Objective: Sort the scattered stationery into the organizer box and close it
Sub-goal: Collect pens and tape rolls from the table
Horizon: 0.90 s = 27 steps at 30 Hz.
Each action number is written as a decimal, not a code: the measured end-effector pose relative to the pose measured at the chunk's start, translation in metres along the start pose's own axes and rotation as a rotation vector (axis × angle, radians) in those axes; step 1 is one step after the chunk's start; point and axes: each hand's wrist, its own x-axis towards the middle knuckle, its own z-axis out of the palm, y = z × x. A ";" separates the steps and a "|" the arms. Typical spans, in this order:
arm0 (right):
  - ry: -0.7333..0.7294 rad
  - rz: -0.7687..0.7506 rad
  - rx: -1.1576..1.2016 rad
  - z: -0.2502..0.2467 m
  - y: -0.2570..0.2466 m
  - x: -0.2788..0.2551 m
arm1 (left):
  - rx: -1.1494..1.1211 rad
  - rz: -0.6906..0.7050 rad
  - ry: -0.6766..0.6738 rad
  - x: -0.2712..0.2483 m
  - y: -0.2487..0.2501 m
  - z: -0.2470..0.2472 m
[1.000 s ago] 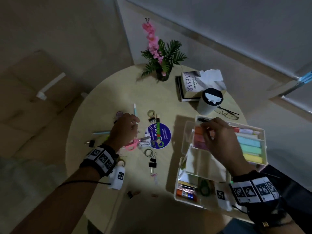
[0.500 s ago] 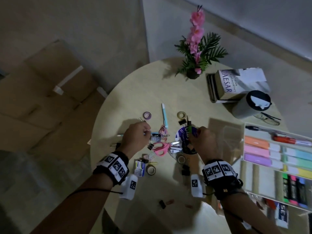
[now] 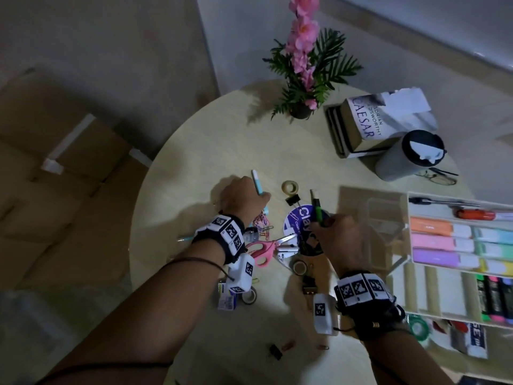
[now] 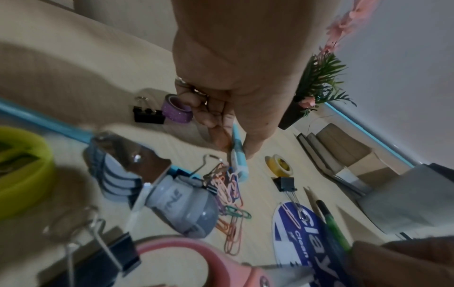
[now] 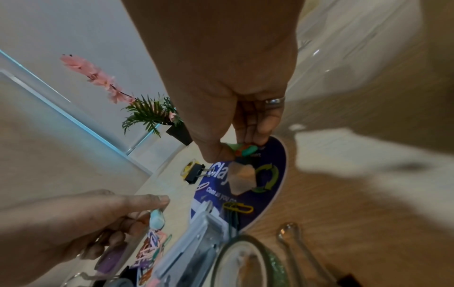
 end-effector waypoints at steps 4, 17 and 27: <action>0.000 0.001 0.116 -0.001 0.000 -0.012 | 0.009 0.023 -0.054 0.003 0.004 -0.007; -0.148 -0.187 0.514 -0.004 -0.005 -0.043 | -0.154 0.303 -0.171 -0.048 -0.103 -0.047; -0.212 -0.303 0.391 -0.019 -0.002 -0.077 | 0.185 0.252 -0.060 -0.064 -0.149 -0.037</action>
